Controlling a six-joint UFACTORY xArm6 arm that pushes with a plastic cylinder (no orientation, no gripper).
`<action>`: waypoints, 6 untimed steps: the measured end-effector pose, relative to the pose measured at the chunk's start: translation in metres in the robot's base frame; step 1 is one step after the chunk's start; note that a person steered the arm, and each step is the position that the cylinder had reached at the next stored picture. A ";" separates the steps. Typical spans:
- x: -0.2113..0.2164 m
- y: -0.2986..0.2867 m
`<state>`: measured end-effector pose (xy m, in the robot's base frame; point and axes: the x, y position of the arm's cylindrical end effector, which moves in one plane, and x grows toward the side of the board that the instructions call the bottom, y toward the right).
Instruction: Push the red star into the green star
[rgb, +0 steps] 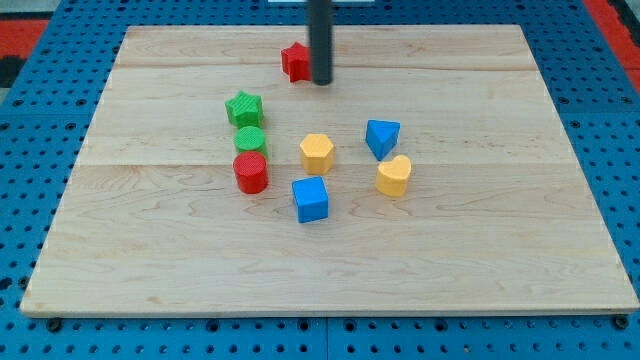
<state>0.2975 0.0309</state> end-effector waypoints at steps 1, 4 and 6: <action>-0.046 0.036; -0.066 -0.027; -0.011 -0.091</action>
